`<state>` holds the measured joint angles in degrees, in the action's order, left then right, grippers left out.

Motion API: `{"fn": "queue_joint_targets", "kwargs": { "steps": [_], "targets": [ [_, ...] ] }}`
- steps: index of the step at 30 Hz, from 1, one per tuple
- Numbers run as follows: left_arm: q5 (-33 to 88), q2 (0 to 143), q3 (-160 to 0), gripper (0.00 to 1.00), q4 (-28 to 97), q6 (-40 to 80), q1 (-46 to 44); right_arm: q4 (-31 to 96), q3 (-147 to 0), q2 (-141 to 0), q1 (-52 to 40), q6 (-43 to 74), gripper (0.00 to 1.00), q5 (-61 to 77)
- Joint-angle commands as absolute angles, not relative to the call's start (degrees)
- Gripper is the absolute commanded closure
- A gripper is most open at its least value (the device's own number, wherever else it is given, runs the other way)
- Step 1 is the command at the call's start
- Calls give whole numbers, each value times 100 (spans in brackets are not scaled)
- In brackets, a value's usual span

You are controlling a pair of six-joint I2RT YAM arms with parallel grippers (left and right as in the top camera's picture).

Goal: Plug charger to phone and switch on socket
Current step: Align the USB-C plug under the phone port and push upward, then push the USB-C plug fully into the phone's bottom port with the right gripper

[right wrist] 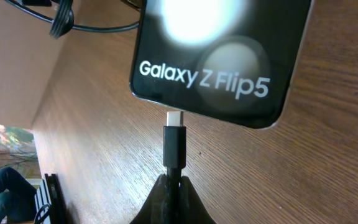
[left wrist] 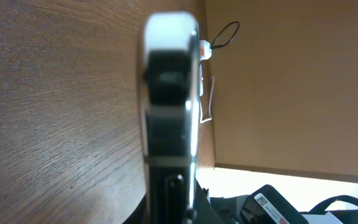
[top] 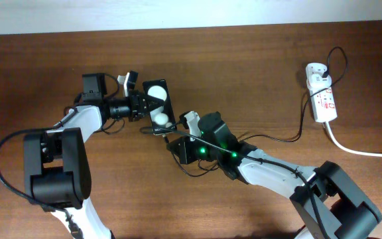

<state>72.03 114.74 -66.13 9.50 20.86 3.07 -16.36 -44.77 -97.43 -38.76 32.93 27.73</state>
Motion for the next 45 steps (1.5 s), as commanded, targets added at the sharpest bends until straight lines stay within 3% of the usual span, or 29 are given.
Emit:
{"fn": "queue_joint_targets", "kwargs": {
  "steps": [1, 25, 35, 45],
  "targets": [
    [7393, 11312, -6615, 100, 902, 2143, 309, -1697, -4451, -9688, -3848, 3216, 96, 2775],
    [7400, 11312, -6615, 100, 904, 2209, 309, -1702, -4451, -9688, -3632, 3354, 96, 2482],
    [7397, 11312, -6615, 100, 902, 2456, 309, -1959, -4451, -9688, -3636, 4423, 96, 2176],
    [7594, 11312, -6615, 100, 902, 2912, 307, -2475, -4453, -9688, -3824, 4425, 96, 1559]
  ]
}}
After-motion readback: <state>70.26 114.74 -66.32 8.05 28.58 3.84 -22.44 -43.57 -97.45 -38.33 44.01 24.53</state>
